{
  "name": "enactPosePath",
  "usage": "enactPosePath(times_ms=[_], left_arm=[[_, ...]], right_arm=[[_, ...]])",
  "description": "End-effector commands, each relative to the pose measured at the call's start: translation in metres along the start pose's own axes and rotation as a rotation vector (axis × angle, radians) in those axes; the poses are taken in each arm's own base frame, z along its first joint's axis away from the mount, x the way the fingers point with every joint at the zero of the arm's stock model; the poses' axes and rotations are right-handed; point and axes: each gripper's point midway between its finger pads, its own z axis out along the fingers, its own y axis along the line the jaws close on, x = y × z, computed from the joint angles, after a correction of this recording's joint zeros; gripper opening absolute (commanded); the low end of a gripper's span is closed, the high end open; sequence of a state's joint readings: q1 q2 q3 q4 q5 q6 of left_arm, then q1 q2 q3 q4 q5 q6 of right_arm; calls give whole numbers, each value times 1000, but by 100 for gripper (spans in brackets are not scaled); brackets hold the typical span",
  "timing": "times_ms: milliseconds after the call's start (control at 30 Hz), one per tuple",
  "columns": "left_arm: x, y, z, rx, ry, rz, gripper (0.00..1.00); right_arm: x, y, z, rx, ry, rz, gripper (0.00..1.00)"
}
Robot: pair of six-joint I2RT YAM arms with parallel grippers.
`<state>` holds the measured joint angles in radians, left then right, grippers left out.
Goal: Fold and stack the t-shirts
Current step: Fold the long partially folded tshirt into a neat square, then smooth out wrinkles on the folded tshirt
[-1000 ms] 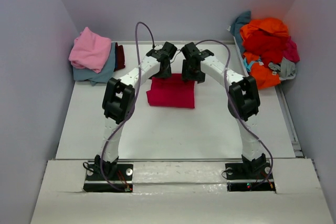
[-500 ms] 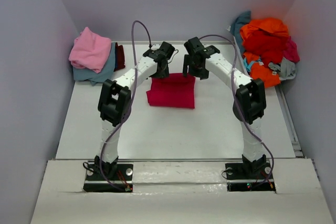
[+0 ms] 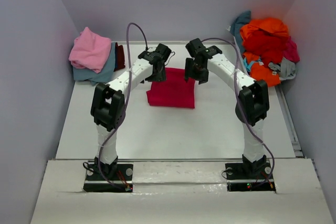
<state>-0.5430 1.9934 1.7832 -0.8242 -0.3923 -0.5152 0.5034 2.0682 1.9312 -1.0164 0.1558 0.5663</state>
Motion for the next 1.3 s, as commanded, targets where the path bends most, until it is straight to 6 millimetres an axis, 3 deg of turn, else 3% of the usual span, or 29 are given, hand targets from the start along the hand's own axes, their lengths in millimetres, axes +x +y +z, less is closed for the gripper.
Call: enactPosePath(times_ms=[0,233,400,600,700,1267], left_arm=[[10,4,-5,3,23,15,83],[14,-16,14,38,69,45,83],[27,-20,30,32,120,68,84],[43,-22,39,79,176,15,86],[41,-18,41,72,173,6,86],[80,-13,58,70,276,-8,86]], right_arm=[[5,6,3,-25,24,-1,67],[7,17,22,-47,66,-23,65],[18,21,38,-56,128,-36,67],[11,21,24,-65,95,-35,67],[10,20,23,-58,100,-42,67],[87,4,104,-15,336,-34,66]])
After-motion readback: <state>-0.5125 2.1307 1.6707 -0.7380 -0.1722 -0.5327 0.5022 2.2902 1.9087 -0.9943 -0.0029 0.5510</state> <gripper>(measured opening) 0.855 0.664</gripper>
